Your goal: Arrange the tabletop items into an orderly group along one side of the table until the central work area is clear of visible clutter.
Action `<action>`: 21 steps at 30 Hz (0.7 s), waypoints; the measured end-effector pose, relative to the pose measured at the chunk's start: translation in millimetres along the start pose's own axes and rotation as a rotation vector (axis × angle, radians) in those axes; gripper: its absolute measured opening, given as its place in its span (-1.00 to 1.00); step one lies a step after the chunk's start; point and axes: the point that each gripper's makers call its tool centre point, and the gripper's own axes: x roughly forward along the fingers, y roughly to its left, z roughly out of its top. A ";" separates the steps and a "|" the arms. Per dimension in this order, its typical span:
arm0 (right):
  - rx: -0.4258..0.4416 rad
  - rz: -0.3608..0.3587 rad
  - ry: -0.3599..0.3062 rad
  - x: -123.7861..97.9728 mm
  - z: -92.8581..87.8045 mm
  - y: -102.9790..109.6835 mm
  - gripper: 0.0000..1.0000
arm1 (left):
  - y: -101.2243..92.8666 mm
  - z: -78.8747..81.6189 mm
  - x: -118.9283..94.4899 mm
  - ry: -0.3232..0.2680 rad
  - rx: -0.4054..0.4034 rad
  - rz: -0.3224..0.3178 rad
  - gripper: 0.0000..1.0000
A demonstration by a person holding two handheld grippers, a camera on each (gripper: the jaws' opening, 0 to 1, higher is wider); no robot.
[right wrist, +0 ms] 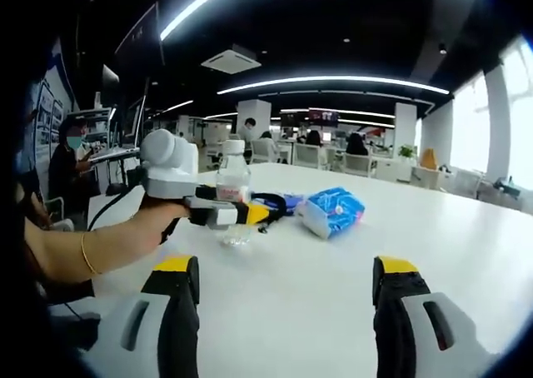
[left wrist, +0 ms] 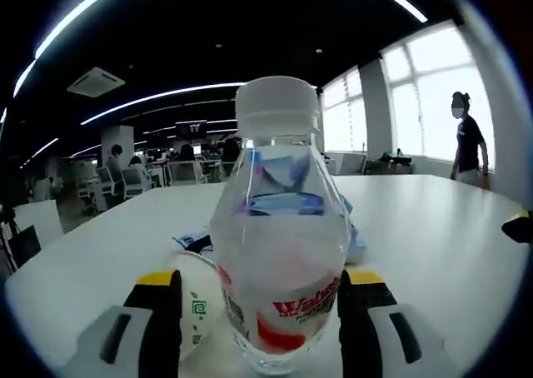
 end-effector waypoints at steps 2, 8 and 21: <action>0.005 0.000 -0.001 -1.4 -2.0 -0.3 0.64 | -7.1 -0.4 0.5 -0.002 -0.003 -0.027 0.05; 0.007 -0.014 0.017 -5.3 -10.7 -6.5 0.61 | -10.4 -0.2 0.0 -0.018 0.002 -0.023 -0.04; 0.018 -0.027 0.020 -7.6 -15.1 -14.0 0.57 | -10.9 0.4 1.9 -0.025 0.008 -0.038 -0.06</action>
